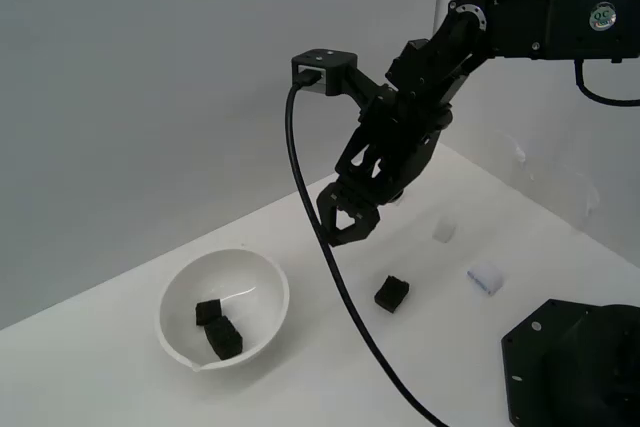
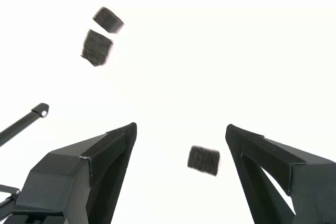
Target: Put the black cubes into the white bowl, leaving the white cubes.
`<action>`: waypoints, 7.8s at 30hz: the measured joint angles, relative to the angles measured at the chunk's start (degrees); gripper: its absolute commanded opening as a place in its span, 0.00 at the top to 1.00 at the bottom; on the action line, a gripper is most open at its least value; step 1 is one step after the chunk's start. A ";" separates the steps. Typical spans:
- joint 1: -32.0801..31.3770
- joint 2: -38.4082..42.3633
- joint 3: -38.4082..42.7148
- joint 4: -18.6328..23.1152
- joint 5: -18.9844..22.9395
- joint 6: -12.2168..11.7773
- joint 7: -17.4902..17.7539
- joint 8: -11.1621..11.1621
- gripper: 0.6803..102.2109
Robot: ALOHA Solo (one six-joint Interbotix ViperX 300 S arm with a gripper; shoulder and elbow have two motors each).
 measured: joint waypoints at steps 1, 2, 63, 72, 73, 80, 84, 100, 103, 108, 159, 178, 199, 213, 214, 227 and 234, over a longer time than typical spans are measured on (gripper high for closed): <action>0.26 0.62 0.62 1.23 1.23 0.00 0.00 0.35 0.02; 0.53 0.88 0.88 2.37 2.46 0.00 0.00 0.53 0.02; 1.93 -15.73 -15.64 8.00 8.26 4.22 -5.01 0.53 0.02; 2.02 -16.52 -16.52 8.26 8.17 4.22 -5.45 0.44 0.10; 2.11 -16.61 -16.52 8.17 8.17 4.22 -5.45 0.44 0.16; 1.05 -16.79 -16.79 8.17 8.35 4.22 -5.89 0.53 0.44; 0.79 -16.96 -16.96 8.26 8.35 4.31 -5.98 0.53 0.67; 0.18 -13.36 -13.27 8.00 8.26 4.22 -3.34 0.53 0.72; 0.09 -10.99 -10.90 6.68 6.86 3.69 -2.20 -0.18 0.72; -0.44 -8.35 -8.35 4.31 4.48 2.20 -2.02 -0.18 0.72; -18.11 -18.11 -18.19 -16.17 -16.08 -10.28 -1.85 -0.18 0.08; -14.50 -13.01 -12.92 -16.61 -16.52 -9.93 3.96 -0.18 0.22; -5.19 3.60 3.60 -7.65 -7.47 -8.88 5.19 2.37 0.98; 1.85 9.32 9.40 3.87 3.96 -7.65 0.09 7.38 0.98; 1.85 9.32 9.40 4.48 4.57 -7.29 -0.62 8.00 0.98; 6.94 16.08 16.44 13.36 13.45 -2.20 -9.40 10.55 0.98; 9.67 23.03 23.20 16.52 16.52 -0.26 -11.25 10.63 0.98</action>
